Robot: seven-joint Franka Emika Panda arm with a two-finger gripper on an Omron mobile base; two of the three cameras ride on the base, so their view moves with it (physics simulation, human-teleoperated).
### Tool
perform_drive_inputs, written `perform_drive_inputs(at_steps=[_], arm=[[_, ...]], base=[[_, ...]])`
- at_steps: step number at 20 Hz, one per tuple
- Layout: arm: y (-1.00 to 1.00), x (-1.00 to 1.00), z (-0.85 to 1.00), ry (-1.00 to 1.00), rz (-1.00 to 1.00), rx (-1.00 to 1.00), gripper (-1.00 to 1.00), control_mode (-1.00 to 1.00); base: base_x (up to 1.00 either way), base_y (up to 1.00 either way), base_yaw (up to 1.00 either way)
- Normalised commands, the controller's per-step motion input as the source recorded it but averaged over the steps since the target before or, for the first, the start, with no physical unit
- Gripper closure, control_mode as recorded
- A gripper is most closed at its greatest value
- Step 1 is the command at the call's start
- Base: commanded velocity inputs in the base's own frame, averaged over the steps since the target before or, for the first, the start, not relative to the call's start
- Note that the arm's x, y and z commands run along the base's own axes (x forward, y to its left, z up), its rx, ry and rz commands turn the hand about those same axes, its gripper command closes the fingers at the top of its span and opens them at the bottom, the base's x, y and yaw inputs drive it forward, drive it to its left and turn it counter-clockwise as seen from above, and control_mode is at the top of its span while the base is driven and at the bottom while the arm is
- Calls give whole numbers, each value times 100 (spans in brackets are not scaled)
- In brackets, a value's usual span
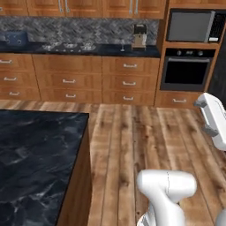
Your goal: Retrieve the wine glasses from the counter and place one next to each plate.
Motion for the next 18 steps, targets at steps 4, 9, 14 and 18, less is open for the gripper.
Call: perform_drive_inputs(at_steps=[4,9,14,18], arm=[[0,0,0,0,0,0,-100,100],[0,0,0,0,0,0,-100,100],[0,0,0,0,0,0,-100,100],[0,0,0,0,0,0,-100,100]], base=[[100,-59,1],[100,-45,0],[100,-21,0],[100,-33,0]])
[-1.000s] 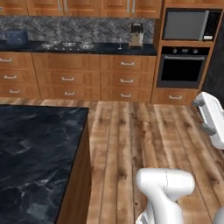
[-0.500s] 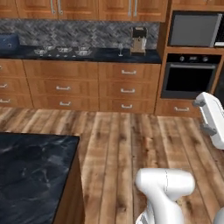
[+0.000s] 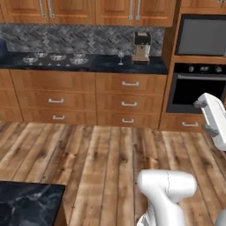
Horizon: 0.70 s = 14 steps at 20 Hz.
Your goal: Retrieve the wine glasses from the counter and place one next to each plate.
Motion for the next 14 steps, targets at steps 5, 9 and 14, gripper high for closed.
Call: perform_drive_inputs(at_steps=[5,9,14], arm=[[0,0,0,0,0,0,-100,100],[0,0,0,0,0,0,-100,100],[0,0,0,0,0,0,-100,100]], base=[[100,-51,0],[100,-6,0],[100,19,0]])
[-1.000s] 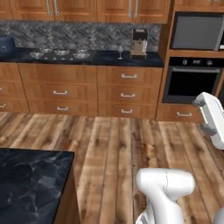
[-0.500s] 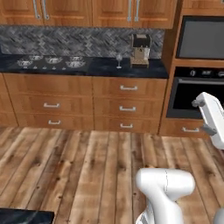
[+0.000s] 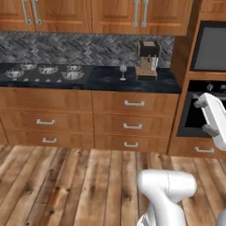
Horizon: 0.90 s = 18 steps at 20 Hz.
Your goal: Retrieve the wine glasses from the counter and place one next to each plate.
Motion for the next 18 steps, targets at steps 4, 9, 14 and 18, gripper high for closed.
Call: perform_drive_inputs(at_steps=[4,9,14,18], arm=[[0,0,0,0,0,0,-100,100],[0,0,0,0,0,0,-100,100],[0,0,0,0,0,0,-100,100],[0,0,0,0,0,0,-100,100]], base=[[100,33,0],[100,44,-19],[100,72,-56],[56,91,-60]])
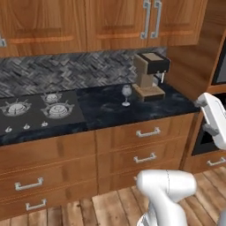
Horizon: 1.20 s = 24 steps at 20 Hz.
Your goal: Retrieve the wine glasses from the counter and place one next to each plate.
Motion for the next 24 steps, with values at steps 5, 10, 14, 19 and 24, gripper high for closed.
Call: perform_drive_inputs(at_steps=[5,10,14,19,24], arm=[[0,0,0,0,0,0,-100,100],[0,0,0,0,0,0,-100,100],[0,0,0,0,0,0,-100,100],[0,0,0,0,0,0,-100,100],[0,0,0,0,0,0,-100,100]], base=[[-1,100,-22],[25,11,-11],[38,-75,-11],[43,31,-39],[69,14,-23]])
